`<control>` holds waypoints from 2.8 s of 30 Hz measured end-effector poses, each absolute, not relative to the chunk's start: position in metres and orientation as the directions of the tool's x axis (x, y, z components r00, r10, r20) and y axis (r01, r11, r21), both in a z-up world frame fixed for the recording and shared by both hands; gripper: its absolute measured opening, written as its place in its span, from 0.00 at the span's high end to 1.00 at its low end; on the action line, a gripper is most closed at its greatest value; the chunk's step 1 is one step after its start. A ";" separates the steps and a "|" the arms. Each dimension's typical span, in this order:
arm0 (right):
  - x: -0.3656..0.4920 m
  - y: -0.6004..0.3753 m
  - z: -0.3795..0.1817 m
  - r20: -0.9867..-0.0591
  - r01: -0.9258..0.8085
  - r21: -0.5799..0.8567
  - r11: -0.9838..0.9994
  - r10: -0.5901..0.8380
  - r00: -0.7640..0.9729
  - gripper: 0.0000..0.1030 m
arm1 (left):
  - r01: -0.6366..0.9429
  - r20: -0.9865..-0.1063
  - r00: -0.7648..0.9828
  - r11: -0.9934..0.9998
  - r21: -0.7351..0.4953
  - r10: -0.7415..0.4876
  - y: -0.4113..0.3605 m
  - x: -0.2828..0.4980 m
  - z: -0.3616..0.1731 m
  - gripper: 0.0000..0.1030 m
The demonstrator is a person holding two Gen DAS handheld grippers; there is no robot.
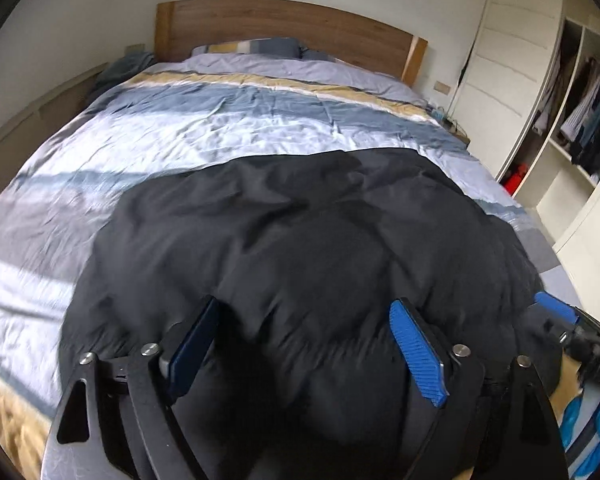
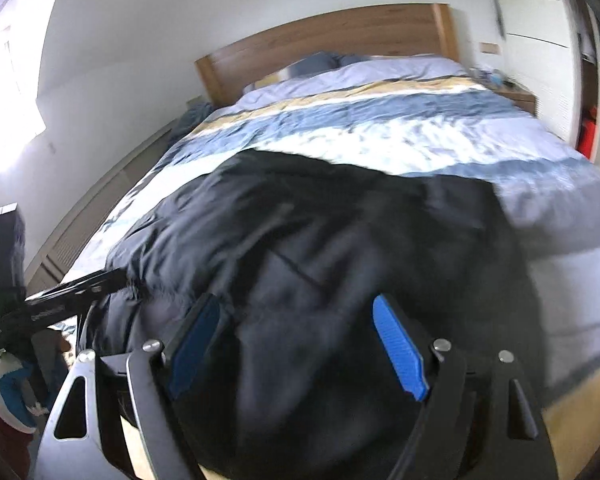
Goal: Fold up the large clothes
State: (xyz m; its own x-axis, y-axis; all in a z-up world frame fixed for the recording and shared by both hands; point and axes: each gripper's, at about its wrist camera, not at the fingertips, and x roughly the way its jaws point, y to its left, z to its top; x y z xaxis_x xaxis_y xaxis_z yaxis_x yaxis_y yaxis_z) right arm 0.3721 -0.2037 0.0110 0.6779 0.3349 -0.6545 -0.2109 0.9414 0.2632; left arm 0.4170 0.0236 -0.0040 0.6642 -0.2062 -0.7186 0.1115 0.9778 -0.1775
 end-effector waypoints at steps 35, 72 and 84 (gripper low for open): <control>0.428 -0.321 -0.003 -0.680 -0.024 0.249 0.968 0.192 0.708 0.23 | -0.178 -0.751 0.660 0.964 -0.198 -0.033 0.140 0.461 -0.015 0.11; 0.235 -0.224 0.046 -0.621 -0.081 0.019 0.997 0.075 0.780 0.23 | -0.114 -0.559 0.821 0.993 0.041 0.118 0.064 0.229 0.058 0.00; 0.165 -0.219 0.056 -0.586 -0.106 0.028 0.994 0.102 0.804 0.23 | -0.066 -0.519 0.851 0.997 0.037 0.076 0.048 0.160 0.078 0.00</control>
State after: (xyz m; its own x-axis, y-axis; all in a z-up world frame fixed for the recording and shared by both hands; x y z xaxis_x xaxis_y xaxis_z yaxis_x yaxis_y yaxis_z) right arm 0.1654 -0.2191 0.0559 0.8036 0.1022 -0.5864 -0.1061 0.9940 0.0279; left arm 0.1597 0.0484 0.0777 0.8513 0.0757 -0.5192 -0.0659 0.9971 0.0373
